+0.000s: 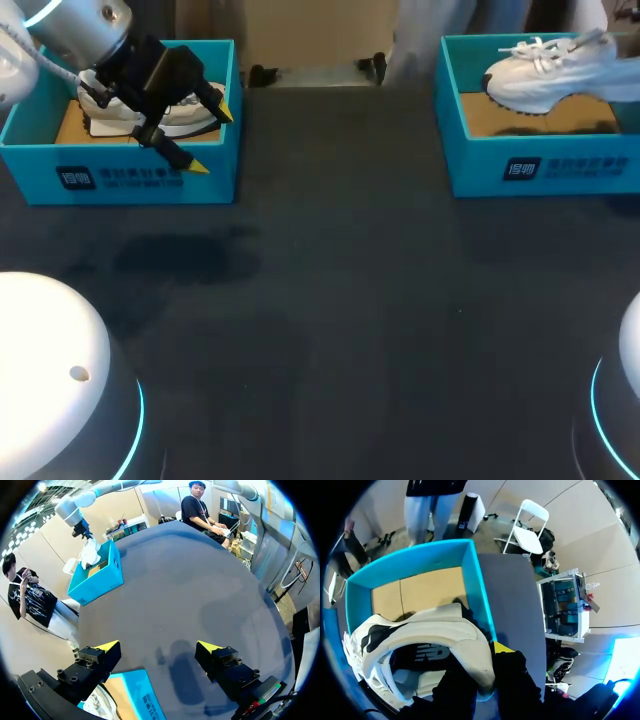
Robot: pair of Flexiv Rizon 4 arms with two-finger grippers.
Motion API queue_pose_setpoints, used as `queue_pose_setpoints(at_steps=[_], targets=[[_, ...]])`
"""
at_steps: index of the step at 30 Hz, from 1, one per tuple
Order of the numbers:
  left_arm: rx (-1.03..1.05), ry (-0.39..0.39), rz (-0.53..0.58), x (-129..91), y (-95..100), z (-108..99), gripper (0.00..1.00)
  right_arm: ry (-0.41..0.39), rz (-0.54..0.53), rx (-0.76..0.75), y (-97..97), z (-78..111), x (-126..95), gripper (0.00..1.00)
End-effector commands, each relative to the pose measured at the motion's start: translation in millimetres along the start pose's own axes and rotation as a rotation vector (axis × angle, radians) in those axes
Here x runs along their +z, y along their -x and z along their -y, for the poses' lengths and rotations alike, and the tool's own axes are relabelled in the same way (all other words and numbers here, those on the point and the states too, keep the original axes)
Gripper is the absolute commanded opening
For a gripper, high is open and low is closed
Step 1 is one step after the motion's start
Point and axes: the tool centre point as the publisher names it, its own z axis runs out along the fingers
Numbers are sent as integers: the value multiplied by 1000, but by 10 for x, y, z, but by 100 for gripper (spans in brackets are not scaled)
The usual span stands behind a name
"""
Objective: Take the shoe out of the shoebox, open the shoe tongue, remove and reinsert the insole, then place the shoe into the shoebox
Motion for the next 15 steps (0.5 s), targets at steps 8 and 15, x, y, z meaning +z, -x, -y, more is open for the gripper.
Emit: queue_pose_setpoints(at_steps=[8,15], targets=[[0,3,-1,-10,-4,3,100,-4,60,-9,-106,-62,313,0],[0,3,-1,-10,-4,3,100,-23,60,1,-140,-3,466,0]])
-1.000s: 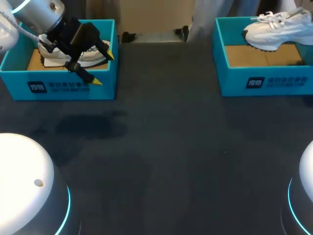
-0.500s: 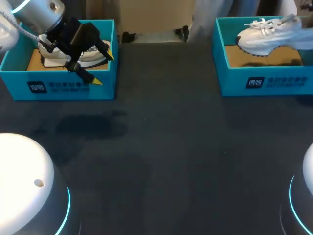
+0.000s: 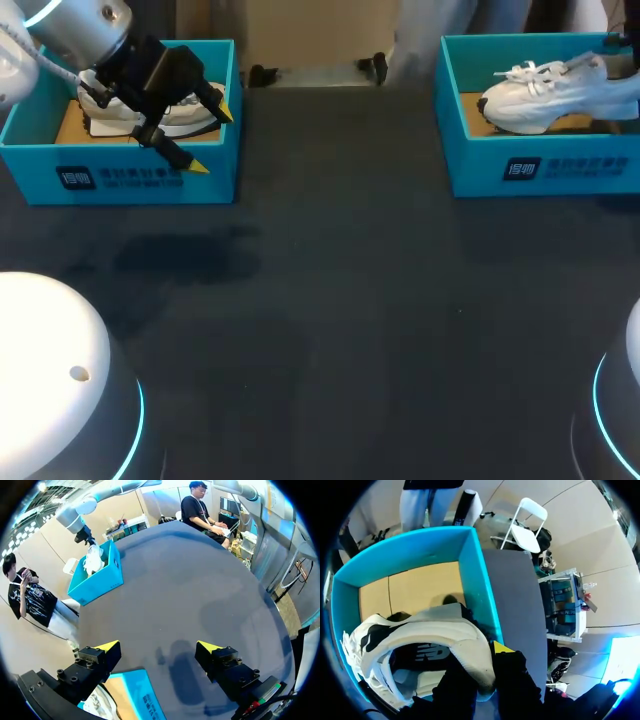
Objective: Take the shoe out of the shoebox, open the shoe tongue, remove and reinsert the insole, then place the shoe into the shoebox
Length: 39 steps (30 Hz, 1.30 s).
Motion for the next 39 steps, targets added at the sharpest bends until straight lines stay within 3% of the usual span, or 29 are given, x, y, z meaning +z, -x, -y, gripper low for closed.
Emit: queue_pose_setpoints(at_steps=[1,26,39], targets=[[0,3,-1,-10,-4,3,100,-17,0,5,-28,-2,73,0],[0,3,-1,-10,-4,3,100,-59,34,64,-102,453,388,0],[0,3,-1,-10,-4,3,100,-59,54,48,-163,563,553,0]])
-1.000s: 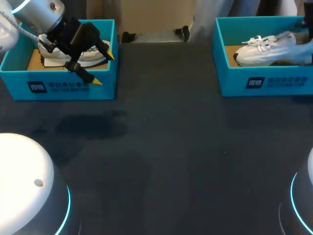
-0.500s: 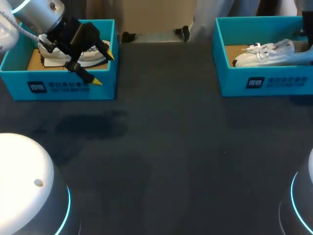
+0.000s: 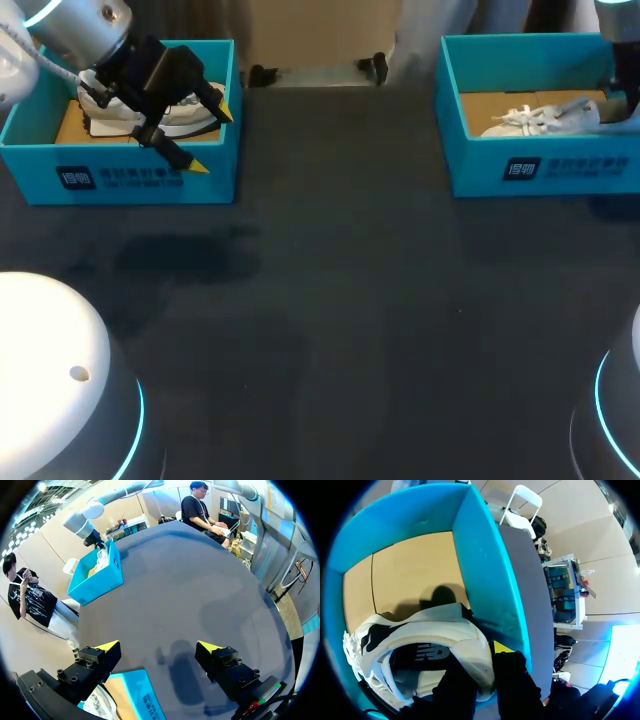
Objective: Take the shoe out of the shoebox, open the shoe tongue, remove and reinsert the insole, then place the shoe into the shoebox
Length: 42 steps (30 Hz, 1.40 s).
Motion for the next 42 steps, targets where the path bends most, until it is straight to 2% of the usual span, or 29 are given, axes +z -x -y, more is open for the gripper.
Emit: queue_pose_setpoints(at_steps=[1,4,15,16,18,21,22,29,36,42], targets=[[0,3,-1,-10,-4,3,100,11,15,4,-19,36,72,0],[0,3,-1,-10,-4,3,100,5,34,-6,-36,68,161,0],[0,3,-1,-10,-4,3,100,-6,11,13,-101,99,254,0],[0,3,-1,-10,-4,3,100,-6,11,15,-100,99,255,2],[0,3,-1,-10,-4,3,100,-5,12,17,-89,98,251,17],[0,3,-1,-10,-4,3,100,-2,6,23,-81,98,251,35],[0,3,-1,-10,-4,3,100,-2,2,23,-80,97,254,37],[0,3,-1,-10,-4,3,100,3,-8,30,-72,93,266,37],[0,3,-1,-10,-4,3,100,30,-40,46,-7,87,103,48],[0,3,-1,-10,-4,3,100,35,-82,49,-4,124,-59,50]])
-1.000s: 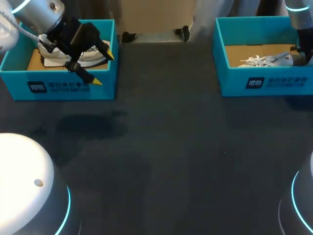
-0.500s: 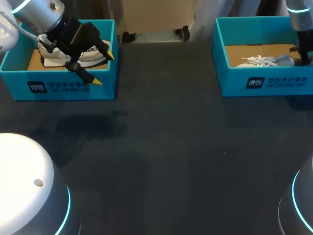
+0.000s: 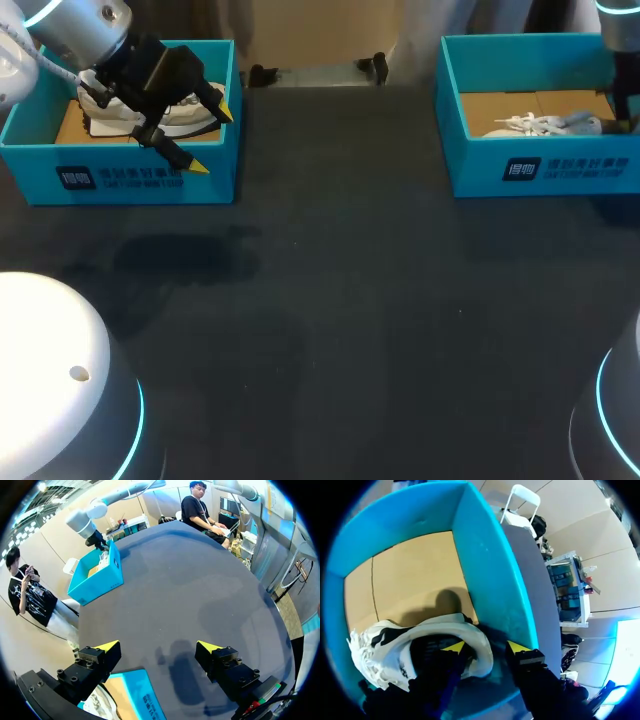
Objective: Take the shoe out of the shoebox, open the shoe tongue, remove and reinsert the insole, then place the shoe into the shoebox
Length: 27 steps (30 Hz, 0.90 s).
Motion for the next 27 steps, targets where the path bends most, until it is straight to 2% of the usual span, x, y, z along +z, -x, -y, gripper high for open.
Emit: queue_pose_setpoints(at_steps=[1,4,6,12,13,15,27], targets=[[0,3,-1,-10,-4,2,100,15,-25,5,61,90,-151,50],[0,3,-1,-10,-4,2,100,25,-52,8,59,109,-272,53],[0,3,-1,-10,-4,2,100,32,-67,2,63,121,-358,66],[0,3,-1,-10,-4,2,100,57,-137,9,88,147,-618,84],[0,3,-1,-10,-4,2,100,60,-140,9,95,157,-661,91],[0,3,-1,-10,-4,2,100,71,-158,8,99,183,-743,99],[0,3,-1,-10,-4,2,100,97,-241,-54,2,437,-1196,100]])
